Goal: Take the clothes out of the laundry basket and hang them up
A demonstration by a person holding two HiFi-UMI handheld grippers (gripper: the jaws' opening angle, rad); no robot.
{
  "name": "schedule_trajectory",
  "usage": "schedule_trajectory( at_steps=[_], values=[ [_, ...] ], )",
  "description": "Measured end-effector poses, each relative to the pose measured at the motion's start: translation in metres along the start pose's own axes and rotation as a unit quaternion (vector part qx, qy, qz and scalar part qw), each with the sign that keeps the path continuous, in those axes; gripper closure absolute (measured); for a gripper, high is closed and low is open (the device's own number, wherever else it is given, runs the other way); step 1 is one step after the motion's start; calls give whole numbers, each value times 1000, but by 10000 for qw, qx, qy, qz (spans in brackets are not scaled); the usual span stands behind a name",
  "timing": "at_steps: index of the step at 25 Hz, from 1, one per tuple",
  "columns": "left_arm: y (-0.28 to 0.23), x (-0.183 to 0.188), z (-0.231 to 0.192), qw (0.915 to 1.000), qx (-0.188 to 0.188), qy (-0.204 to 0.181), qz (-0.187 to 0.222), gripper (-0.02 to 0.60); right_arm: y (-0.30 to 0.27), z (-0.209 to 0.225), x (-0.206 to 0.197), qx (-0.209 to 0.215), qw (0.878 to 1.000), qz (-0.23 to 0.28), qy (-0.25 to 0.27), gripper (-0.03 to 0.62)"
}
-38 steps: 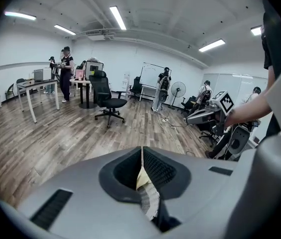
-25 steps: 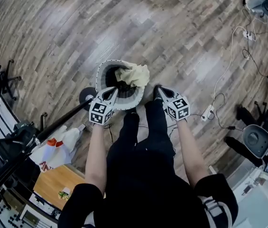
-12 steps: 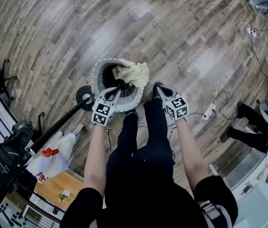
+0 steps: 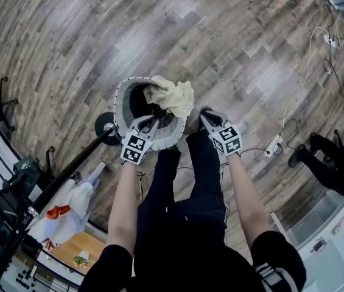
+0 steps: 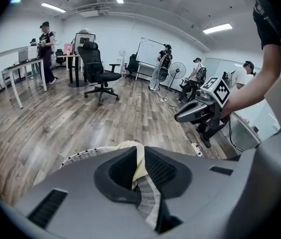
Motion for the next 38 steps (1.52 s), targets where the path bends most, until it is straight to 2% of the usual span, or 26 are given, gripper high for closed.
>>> schedule_trajectory(
  at_steps=[5,10,18,23,33,35,37,38],
  values=[
    [-26,-26,-20,9999,-27,56,-134,492,-30,-2,-10,129,9995,0,304,525],
    [-59,-47,-37,9997,-34,61,-230,471,-58,5,-29,275,9979,-107,578,509],
    [-118,-88,-60,9985,-74,-121,-535,457,-107,19,-74,328,9944,-374,931,476],
    [-148,-118,-76,9932,-196,-488,-1043,456,-139,22,-101,325,9924,-461,1093,436],
    [-173,-140,-92,9902,-262,-724,-1161,456,-180,12,-122,239,9880,-397,1474,434],
    [-174,-140,-93,9931,-303,-546,-988,457,-183,10,-119,199,9875,-291,1539,458],
    [-171,-138,-93,9955,-341,-334,-817,516,-182,4,-114,239,9870,-179,1579,560],
    [-167,-137,-92,9962,-346,-253,-761,547,-180,0,-113,279,9870,-150,1573,586]
  ],
)
Point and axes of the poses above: the fingertips, and each gripper's own axes: y backward along the fingers, z to its right, x out of its top, the point moved 8 cm from there along y, backward along the fingers, and after that the axes turned 15 degrees about -x, right-handed, at the moved point
